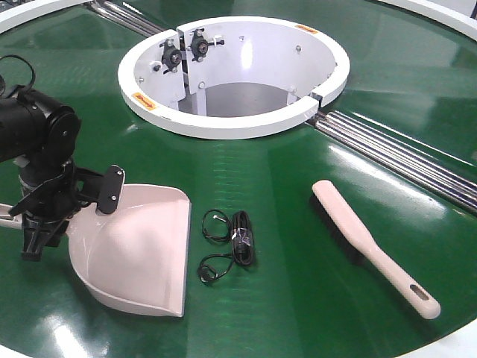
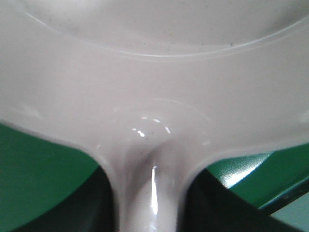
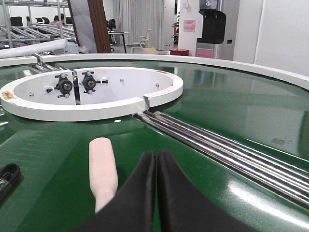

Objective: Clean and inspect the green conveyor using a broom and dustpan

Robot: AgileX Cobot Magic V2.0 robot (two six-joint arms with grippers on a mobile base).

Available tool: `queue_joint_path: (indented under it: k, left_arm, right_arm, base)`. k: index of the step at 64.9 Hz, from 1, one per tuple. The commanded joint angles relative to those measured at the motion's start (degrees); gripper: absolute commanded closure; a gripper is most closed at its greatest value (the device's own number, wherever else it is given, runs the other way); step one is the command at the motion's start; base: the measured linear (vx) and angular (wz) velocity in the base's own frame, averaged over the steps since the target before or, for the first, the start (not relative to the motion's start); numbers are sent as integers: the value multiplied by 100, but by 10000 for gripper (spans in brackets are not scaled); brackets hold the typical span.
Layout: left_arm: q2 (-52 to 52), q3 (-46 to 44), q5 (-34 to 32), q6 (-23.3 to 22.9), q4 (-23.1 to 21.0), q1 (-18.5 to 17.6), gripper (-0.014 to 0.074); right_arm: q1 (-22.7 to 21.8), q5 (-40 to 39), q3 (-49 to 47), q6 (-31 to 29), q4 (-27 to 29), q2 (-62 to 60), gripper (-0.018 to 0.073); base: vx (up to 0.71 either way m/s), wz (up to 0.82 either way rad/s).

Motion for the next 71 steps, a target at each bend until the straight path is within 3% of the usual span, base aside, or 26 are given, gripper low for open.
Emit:
queue_joint_path:
  k: [1, 71]
  left_arm:
    - [-249, -162, 30, -38, 31, -34, 604]
    - [-512, -162, -151, -38, -28, -34, 602]
  right_arm:
    - [-36, -412, 21, -4, -58, -66, 568]
    - [-36, -412, 21, -4, -58, -60, 568]
  base:
    - [0, 0]
    - [0, 0]
